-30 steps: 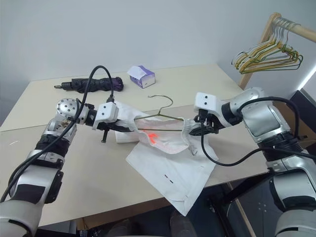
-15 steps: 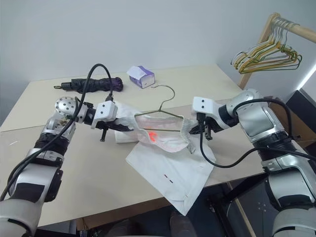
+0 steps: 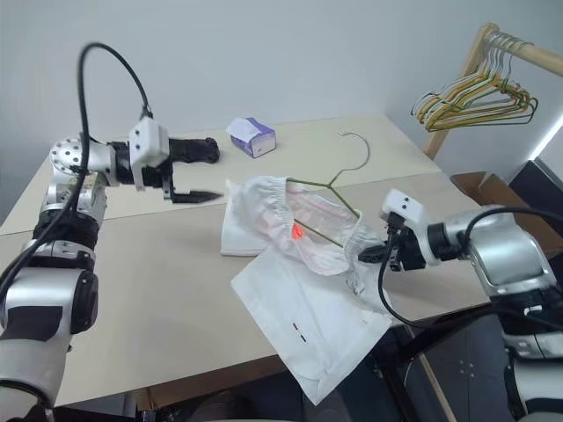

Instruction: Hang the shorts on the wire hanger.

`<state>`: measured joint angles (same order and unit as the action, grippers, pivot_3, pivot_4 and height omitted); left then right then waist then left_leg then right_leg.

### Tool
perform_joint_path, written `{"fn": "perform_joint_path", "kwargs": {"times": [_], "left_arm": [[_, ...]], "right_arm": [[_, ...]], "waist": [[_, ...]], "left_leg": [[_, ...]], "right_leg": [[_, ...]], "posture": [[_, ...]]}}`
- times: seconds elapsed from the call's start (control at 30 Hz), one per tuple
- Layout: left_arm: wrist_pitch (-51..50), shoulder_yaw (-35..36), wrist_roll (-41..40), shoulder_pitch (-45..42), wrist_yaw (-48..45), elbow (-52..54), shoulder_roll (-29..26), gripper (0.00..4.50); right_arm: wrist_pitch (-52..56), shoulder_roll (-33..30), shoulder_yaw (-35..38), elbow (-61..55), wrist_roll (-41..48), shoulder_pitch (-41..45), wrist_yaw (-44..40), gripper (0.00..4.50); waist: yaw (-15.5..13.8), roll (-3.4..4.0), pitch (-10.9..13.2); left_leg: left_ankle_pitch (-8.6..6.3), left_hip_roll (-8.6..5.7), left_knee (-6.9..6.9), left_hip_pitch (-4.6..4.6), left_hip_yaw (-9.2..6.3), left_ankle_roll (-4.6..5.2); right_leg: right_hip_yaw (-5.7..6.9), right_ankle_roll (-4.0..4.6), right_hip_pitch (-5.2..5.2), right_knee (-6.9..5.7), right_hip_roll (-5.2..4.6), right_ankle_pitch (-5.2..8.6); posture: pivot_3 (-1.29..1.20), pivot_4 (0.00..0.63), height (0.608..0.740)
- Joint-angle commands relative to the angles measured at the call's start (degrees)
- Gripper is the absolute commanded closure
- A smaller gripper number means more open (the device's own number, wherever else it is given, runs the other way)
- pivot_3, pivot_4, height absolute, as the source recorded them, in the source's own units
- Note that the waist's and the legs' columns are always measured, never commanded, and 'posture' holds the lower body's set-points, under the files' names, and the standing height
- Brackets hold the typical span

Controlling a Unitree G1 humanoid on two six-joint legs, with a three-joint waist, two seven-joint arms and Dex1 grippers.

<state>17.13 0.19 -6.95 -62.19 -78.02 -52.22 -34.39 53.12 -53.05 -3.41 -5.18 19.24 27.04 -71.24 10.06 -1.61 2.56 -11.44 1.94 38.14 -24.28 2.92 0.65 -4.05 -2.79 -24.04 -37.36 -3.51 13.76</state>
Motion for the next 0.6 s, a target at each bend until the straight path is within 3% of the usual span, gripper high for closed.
{"fn": "perform_joint_path", "kwargs": {"times": [0.03,0.2,0.33,0.43,0.6], "left_arm": [[-5.38,4.22,-4.96,-0.79,5.4,5.36,1.99,0.02],[-25.15,6.28,-16.99,8.03,8.53,28.53,6.56,0.02],[-38.34,6.69,-26.25,13.76,14.52,44.85,10.56,0.02],[-43.72,7.56,-30.36,14.04,18.17,49.45,12.25,0.02],[-47.46,7.82,-33.75,12.66,22.55,52.38,13.83,0.02]], "right_arm": [[8.15,1.13,10.09,-4.99,3.83,-3.69,7.58,4.5],[21.28,8.95,23.43,-10.97,5.49,-9.11,22.06,4.5],[30.2,16.59,34.39,-13.96,2.03,-8.25,34.64,4.5],[35.26,17.25,38.15,-13.82,-1.52,-4.88,41.87,4.5],[39.38,11.99,42.18,-8.1,-2.84,1.79,45.68,4.5]], "waist": [[-0.08,-0.01,0.0],[0.04,0.01,-0.02],[0.36,0.03,-0.03],[0.62,0.14,-0.09],[1.86,0.41,-0.24]], "left_leg": [[0.0,-0.01,0.01,0.02,0.0,0.0],[-0.02,0.01,0.11,-0.03,-0.17,-0.03],[-0.02,0.01,0.17,0.0,-0.48,-0.03],[-0.02,-0.04,0.22,0.0,-0.5,-0.03],[-0.03,-0.12,0.2,0.08,-0.46,-0.01]], "right_leg": [[-0.01,0.0,0.01,-0.03,-0.01,0.0],[-0.02,-0.03,-0.01,-0.16,-0.02,0.02],[-0.11,-0.04,-0.01,-0.32,-0.01,0.02],[-0.13,-0.05,-0.01,-0.32,-0.02,0.02],[-0.16,-0.25,0.1,-0.25,-0.01,0.14]], "posture": [[-0.17,0.0,0.74],[-0.19,0.0,0.74],[-0.23,0.0,0.74],[-0.24,0.0,0.74],[-0.25,0.0,0.74]]}}
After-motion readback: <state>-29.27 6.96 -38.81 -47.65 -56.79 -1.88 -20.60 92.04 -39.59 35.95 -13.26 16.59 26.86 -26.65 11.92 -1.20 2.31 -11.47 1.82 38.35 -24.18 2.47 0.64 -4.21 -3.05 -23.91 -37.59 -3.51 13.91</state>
